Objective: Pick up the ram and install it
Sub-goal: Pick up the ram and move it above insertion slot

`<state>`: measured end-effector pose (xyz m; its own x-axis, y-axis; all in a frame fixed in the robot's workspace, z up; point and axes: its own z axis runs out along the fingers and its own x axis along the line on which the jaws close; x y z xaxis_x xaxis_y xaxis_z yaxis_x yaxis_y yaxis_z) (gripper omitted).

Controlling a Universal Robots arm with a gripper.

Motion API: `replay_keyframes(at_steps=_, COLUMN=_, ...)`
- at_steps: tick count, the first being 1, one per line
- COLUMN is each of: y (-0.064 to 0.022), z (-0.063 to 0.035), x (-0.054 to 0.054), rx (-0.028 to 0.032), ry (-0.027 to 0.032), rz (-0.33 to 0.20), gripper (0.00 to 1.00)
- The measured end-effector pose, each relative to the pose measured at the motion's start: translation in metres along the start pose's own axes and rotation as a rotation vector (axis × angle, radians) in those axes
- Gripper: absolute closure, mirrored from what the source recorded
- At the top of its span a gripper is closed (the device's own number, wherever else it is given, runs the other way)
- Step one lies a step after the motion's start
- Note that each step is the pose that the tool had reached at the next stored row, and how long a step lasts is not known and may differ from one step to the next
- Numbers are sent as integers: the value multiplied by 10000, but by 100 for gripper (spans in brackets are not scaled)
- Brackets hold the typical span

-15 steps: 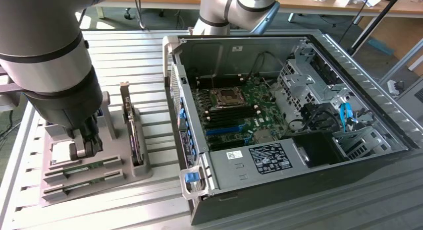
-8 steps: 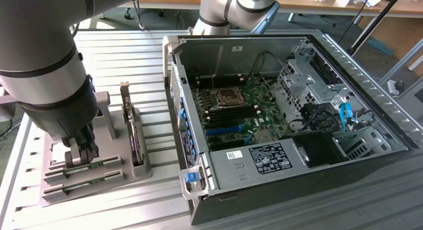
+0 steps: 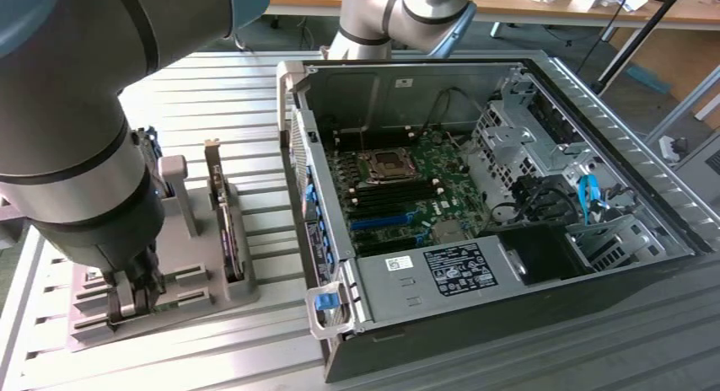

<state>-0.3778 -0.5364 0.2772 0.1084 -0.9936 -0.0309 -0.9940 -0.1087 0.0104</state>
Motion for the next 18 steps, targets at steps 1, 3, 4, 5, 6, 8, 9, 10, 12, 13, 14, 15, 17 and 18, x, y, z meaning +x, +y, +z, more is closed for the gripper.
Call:
replay_keyframes(at_steps=1, y=13, z=24, x=14, rx=-13, ry=-1, rz=-1, gripper=89)
replay_keyframes(at_steps=3, y=40, z=63, x=39, rx=-34, ry=-4, rz=-3, gripper=89)
replay_keyframes(at_steps=4, y=51, z=78, x=51, rx=-43, ry=-5, rz=-3, gripper=89)
replay_keyframes(at_steps=5, y=61, z=95, x=67, rx=-58, ry=-6, rz=-5, gripper=89)
replay_keyframes(at_steps=6, y=73, z=129, x=94, rx=-82, ry=-9, rz=-6, gripper=89)
replay_keyframes(at_steps=8, y=82, z=171, x=125, rx=-112, ry=-13, rz=-14, gripper=89)
replay_keyframes(at_steps=9, y=84, z=191, x=139, rx=-125, ry=-13, rz=-23, gripper=89)
replay_keyframes(at_steps=10, y=85, z=209, x=148, rx=-132, ry=-14, rz=-31, gripper=89)
replay_keyframes(at_steps=12, y=88, z=245, x=156, rx=-141, ry=-15, rz=-47, gripper=89)
replay_keyframes(at_steps=13, y=89, z=263, x=157, rx=-142, ry=-15, rz=-55, gripper=89)
replay_keyframes(at_steps=14, y=89, z=281, x=158, rx=-144, ry=-15, rz=-64, gripper=89)
replay_keyframes(at_steps=15, y=90, z=301, x=159, rx=-144, ry=-15, rz=-73, gripper=89)
replay_keyframes(at_steps=17, y=93, z=336, x=159, rx=-144, ry=-15, rz=-87, gripper=89)
replay_keyframes(at_steps=18, y=96, z=354, x=159, rx=-145, ry=-14, rz=-94, gripper=89)
